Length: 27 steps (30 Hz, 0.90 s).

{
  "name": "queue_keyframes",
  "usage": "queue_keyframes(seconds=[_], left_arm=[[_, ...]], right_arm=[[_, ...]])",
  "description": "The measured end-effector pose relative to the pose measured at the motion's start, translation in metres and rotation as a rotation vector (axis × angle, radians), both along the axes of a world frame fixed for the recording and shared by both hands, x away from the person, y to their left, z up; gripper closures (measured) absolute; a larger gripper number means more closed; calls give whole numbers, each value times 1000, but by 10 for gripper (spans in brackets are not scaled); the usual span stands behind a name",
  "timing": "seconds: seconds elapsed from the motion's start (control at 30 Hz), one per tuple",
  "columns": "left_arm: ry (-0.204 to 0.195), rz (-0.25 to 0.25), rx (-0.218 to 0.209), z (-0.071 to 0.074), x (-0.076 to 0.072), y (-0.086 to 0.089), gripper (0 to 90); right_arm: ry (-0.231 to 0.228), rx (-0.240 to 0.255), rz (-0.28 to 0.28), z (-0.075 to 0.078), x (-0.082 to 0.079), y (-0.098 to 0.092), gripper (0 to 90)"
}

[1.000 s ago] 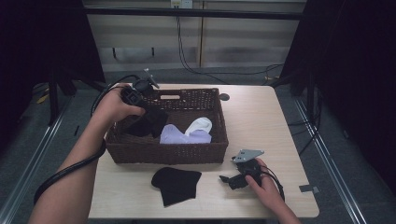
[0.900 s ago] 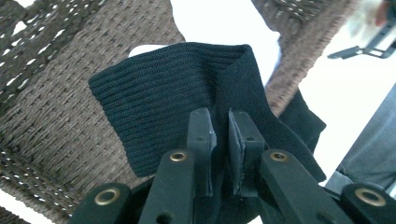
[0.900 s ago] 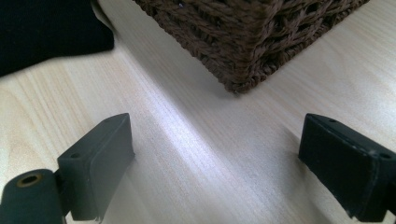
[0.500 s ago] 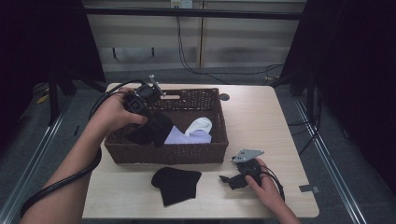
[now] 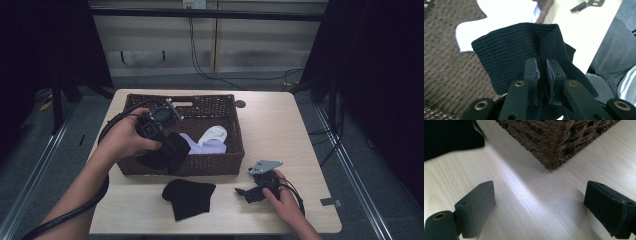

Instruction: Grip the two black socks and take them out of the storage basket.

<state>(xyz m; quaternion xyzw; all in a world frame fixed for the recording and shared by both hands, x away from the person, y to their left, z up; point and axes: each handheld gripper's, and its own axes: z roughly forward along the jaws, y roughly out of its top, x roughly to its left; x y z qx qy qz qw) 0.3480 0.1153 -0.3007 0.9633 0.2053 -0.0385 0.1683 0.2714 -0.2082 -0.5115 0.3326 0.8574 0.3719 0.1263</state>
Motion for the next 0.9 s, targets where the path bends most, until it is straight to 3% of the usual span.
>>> queue_keyframes(seconds=[0.33, 0.9], left_arm=[[16, -46, -28, -28, -18, -11, 800], [56, -97, -20, -65, -34, -24, 800]], right_arm=[[-1, 0, 0, 0, 0, 0, 92], [-4, -6, -2, 0, -1, -1, 92]])
